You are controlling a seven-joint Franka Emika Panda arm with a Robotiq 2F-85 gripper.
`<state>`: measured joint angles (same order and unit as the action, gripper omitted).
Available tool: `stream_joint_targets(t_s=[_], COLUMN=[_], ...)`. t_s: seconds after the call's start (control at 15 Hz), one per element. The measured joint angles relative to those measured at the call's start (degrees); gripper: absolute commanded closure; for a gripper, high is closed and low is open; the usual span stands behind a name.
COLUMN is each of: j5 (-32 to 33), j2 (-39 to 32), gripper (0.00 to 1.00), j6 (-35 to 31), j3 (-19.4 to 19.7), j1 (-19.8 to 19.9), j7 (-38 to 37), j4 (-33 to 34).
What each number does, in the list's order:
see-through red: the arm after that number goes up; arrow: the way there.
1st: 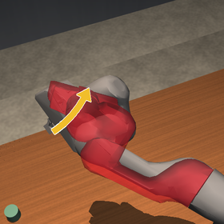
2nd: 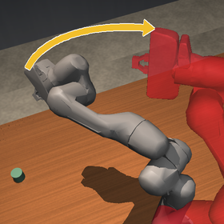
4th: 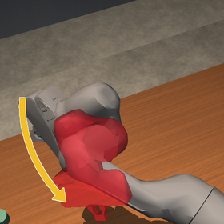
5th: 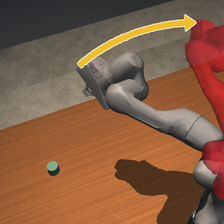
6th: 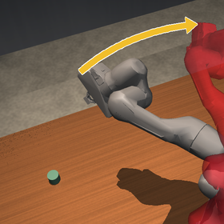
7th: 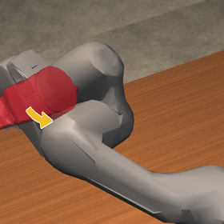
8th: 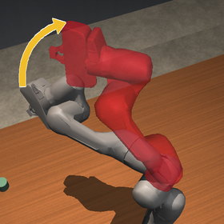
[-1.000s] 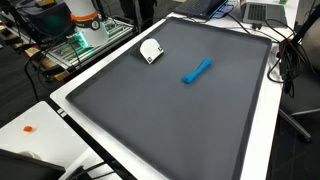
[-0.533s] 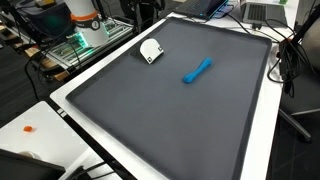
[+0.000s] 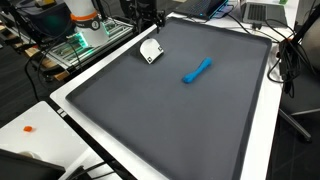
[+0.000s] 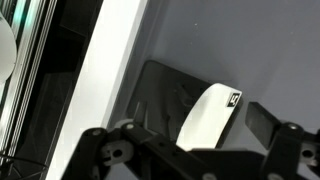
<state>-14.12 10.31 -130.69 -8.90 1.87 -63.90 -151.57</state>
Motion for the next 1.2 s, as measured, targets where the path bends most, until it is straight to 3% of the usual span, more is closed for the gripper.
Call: stream_joint_targets(t_s=[0.53,1.2], j5=[-5.24,-5.36], j2=[-5.09,-8.26], gripper=[0.00,0.00], j6=[-5.18,-11.24], j3=[2.37,3.04], j1=[-0.96,-1.39], j7=[-0.22,-1.48], j4=[0.52,0.41])
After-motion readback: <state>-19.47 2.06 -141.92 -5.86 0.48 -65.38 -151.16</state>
